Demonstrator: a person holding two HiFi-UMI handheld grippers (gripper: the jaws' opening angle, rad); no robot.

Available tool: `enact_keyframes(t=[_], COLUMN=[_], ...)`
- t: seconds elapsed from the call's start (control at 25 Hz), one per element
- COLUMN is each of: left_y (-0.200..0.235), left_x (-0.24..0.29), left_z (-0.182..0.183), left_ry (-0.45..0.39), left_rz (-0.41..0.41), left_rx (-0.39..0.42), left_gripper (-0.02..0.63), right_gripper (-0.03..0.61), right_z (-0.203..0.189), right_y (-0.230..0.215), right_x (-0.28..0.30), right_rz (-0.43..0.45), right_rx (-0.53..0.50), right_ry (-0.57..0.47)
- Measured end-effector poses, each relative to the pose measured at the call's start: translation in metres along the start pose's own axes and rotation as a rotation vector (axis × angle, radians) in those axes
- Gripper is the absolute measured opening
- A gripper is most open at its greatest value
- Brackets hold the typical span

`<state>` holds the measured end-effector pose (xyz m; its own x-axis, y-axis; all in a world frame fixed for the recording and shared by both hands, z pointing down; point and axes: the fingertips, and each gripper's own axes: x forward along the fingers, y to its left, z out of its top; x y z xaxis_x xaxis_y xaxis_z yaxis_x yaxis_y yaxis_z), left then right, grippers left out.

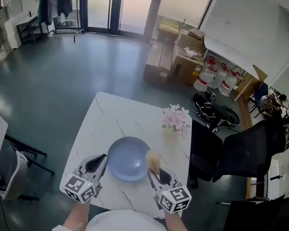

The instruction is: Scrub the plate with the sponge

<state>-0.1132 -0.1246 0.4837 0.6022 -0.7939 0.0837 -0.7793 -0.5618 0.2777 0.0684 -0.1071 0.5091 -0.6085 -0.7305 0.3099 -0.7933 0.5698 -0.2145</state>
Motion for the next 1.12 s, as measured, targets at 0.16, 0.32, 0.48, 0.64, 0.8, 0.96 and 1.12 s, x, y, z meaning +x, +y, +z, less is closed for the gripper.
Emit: enact_keyframes(t=[0.16,0.32,0.48,0.64,0.8,0.96,1.12], left_y=[0.008,0.017,0.032,0.044,0.056,0.064,0.070], left_x=[0.009,0.016,0.024,0.033,0.041,0.046,0.049], left_z=[-0.007,-0.017,-0.030,-0.045,-0.060,-0.080,-0.105], left_ry=[0.013,0.034,0.053,0.101,0.146,0.196,0.264], left_rz=[0.027,0.049,0.067,0.073,0.088,0.098,0.109], left_rx=[-0.035,-0.073,-0.160,-0.178,-0.208,-0.247,-0.294], left_gripper=[0.040,0.040,0.040,0.040,0.040,0.040,0.040], right_gripper=[0.118,0.118,0.118,0.118,0.118,0.118,0.118], right_z=[-0.004,-0.007,-0.011,-0.014,-0.016,-0.019,-0.021], right_y=[-0.008,-0.011,-0.014,-0.016,-0.015,-0.012,-0.013], right_x=[0.005,0.010,0.013,0.016,0.020,0.023,0.023], right_rz=[0.010,0.020,0.021,0.017,0.017,0.027,0.024], right_rx=[0.007,0.010,0.013,0.020,0.027,0.027,0.030], right_ry=[0.017,0.031,0.044,0.059,0.063,0.074,0.084])
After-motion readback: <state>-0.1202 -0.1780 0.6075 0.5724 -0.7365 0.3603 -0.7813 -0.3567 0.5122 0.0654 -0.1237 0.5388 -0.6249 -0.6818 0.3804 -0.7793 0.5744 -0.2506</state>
